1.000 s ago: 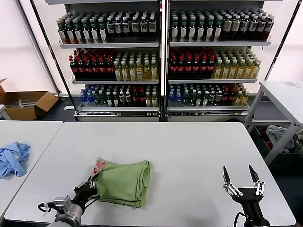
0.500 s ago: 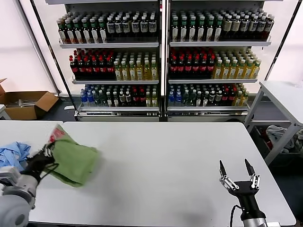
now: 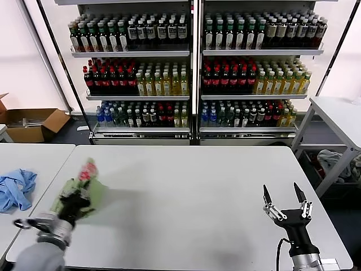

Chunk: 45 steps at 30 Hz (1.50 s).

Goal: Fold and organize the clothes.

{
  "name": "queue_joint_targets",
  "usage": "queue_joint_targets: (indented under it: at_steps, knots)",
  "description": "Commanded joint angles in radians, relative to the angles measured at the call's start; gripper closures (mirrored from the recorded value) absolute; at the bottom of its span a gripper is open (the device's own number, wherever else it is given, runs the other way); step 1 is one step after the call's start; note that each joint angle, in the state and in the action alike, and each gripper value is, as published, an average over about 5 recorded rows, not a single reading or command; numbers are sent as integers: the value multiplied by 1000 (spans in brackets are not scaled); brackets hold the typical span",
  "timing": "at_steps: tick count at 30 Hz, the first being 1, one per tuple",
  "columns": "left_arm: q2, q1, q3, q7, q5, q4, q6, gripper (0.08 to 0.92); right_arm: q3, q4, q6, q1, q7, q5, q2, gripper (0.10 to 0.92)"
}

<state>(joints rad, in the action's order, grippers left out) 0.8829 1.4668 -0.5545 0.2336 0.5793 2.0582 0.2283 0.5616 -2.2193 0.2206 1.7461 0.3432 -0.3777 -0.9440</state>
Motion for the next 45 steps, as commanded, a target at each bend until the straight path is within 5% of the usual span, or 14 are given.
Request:
queue_joint_targets:
  at_steps: [1,14,19,23,30,35,40,45]
  knots:
    - [112,-227,524,-28,-178,-56,-8,889,2,-9,-7,-2,-1,8,-6,203]
    - [130,-423,740,196,-270,-77,99,876,-18,-15,-18,-11,-3,20,-22,203]
    - [144,-516,820,342,-326,78,165,754,-33,-23,-49,-37,-3,17,-21,203]
    - [120,-523,764,377,-298,228,209,642,-60,-27,-92,-81,-5,9,-22,203]
    - [49,-317,421,369,-245,272,137,442,-144,11,-261,-255,-60,-83,-44,203]
    - [36,-19,168,130,-304,180,-123,295,-377,135,-475,-543,-68,-159,-92,203]
    - [66,66,124,97,-298,222,-132,190,-617,292,-685,-806,-24,-280,-137,203]
    - [86,85,120,92,-301,224,-110,178,-743,371,-792,-911,-25,-332,-183,203]
